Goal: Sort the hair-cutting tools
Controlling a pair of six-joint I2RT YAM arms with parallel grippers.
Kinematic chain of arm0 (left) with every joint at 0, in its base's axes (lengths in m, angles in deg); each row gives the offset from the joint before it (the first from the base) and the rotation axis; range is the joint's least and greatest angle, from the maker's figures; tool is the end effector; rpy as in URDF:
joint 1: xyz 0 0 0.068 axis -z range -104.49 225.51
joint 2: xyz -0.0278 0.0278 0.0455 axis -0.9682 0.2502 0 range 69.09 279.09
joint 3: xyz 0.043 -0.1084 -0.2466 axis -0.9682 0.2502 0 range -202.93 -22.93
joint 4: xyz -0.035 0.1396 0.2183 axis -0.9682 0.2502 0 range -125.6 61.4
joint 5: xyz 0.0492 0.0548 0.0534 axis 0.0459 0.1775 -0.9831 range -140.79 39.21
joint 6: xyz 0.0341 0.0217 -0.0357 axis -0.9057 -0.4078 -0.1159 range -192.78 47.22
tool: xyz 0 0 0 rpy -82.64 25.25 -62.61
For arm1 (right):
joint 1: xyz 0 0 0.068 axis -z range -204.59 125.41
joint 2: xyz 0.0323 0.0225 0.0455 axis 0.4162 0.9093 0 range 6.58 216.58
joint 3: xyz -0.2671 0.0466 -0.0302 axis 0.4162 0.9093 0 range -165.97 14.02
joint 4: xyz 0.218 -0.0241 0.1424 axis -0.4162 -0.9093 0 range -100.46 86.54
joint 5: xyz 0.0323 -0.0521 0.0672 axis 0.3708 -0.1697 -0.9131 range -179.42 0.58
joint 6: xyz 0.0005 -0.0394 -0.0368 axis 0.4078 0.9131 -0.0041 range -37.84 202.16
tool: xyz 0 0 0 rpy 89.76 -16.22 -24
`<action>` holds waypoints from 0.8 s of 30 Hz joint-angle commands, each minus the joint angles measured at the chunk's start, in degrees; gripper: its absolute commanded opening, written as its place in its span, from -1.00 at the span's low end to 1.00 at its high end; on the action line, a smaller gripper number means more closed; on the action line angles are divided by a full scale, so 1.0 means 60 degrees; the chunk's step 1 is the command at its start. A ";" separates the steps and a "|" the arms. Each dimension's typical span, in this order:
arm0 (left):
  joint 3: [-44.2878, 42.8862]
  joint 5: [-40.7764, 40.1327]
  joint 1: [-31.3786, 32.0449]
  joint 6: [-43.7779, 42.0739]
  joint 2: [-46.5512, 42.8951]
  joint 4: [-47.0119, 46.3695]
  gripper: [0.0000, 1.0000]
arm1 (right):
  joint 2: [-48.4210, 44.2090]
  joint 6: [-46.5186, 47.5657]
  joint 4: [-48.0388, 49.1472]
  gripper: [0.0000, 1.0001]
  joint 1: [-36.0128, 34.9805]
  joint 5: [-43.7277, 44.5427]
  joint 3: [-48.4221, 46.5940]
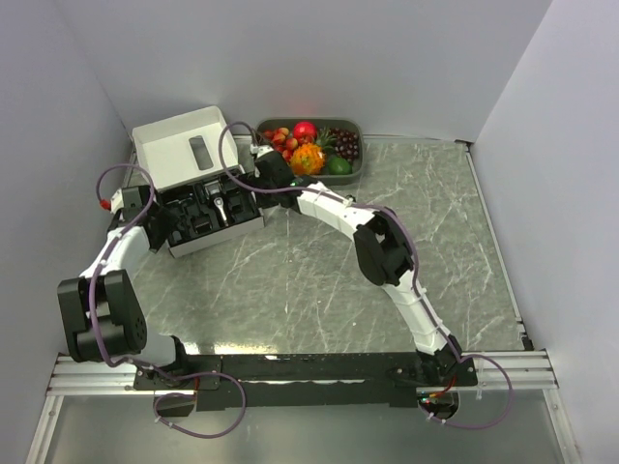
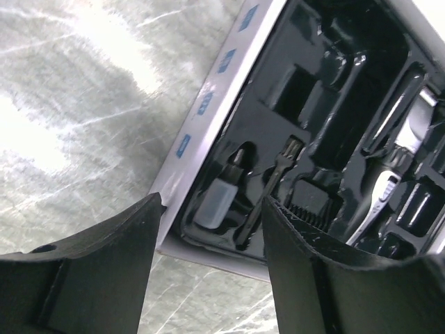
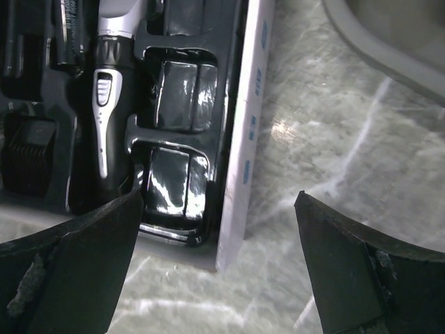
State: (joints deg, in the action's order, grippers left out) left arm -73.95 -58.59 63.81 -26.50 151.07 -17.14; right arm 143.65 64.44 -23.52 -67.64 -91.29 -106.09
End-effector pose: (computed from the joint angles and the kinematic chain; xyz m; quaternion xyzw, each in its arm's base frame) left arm 0.2881 0.0646 0.2173 -0.4742 0.8071 -0.0420 0.3493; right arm 0.4032 0.3782 0.2133 -0.2033 0.8715 0.2381 0.3774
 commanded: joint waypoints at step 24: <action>0.1400 -0.1513 0.1116 0.1076 -0.2821 0.0497 0.29 | -0.0477 0.0330 0.0603 -1.00 -0.0472 0.1396 0.1896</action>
State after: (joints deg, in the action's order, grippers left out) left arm -65.50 -64.90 70.30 -21.47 137.67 -16.11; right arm 144.20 65.03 -16.96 -70.28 -82.07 -99.18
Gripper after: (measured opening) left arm 0.647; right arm 0.058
